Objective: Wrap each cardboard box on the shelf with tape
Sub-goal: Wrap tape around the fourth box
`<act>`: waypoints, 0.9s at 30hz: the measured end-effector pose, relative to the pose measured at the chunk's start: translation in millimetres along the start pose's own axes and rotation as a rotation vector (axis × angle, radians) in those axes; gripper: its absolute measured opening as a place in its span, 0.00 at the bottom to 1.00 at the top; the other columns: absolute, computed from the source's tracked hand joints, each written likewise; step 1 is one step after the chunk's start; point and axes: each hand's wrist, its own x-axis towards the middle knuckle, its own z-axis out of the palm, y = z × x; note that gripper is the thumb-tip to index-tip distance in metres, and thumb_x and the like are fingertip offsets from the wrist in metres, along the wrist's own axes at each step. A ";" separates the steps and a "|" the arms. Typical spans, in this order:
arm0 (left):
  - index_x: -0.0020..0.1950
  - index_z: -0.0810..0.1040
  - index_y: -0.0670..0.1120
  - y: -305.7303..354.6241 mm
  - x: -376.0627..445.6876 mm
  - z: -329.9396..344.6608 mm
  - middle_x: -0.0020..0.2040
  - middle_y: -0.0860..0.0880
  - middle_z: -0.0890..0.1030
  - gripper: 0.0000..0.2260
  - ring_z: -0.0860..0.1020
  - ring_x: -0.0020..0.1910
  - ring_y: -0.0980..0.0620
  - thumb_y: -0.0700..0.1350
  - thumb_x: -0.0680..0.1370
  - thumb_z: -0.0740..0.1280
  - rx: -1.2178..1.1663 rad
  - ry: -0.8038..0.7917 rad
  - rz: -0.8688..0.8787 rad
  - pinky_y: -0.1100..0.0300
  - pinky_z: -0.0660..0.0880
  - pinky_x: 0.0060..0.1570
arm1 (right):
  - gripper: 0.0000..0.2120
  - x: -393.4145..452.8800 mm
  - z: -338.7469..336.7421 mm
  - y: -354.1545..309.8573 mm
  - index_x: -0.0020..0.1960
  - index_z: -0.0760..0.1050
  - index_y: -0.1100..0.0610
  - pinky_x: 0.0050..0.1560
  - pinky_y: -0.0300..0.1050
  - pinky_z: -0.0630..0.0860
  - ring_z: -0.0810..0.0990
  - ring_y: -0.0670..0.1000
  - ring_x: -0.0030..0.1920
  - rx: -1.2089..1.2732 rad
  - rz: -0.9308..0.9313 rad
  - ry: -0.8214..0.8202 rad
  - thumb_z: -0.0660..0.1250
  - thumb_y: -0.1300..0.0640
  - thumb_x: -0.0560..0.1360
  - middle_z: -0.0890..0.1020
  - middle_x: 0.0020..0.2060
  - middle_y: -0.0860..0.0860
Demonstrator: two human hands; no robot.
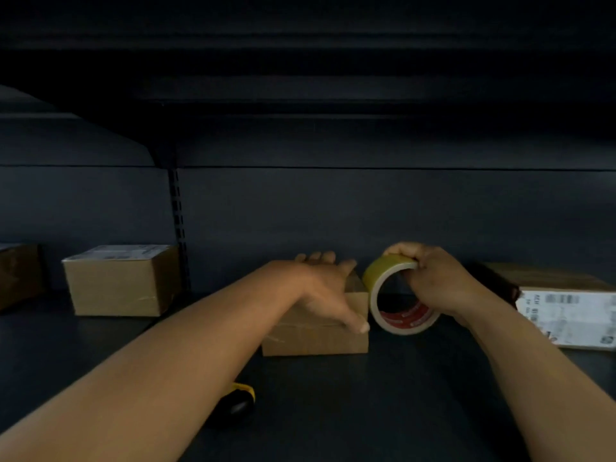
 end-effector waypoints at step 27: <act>0.58 0.77 0.49 1.7 21.7 -10.7 0.63 0.50 0.72 0.13 0.71 0.62 0.50 0.54 0.80 0.60 -0.294 0.026 0.117 0.56 0.69 0.62 | 0.16 -3.9 -2.9 0.3 0.52 0.70 0.45 0.54 0.44 0.74 0.76 0.50 0.51 -0.419 0.124 -0.199 0.56 0.66 0.78 0.76 0.51 0.51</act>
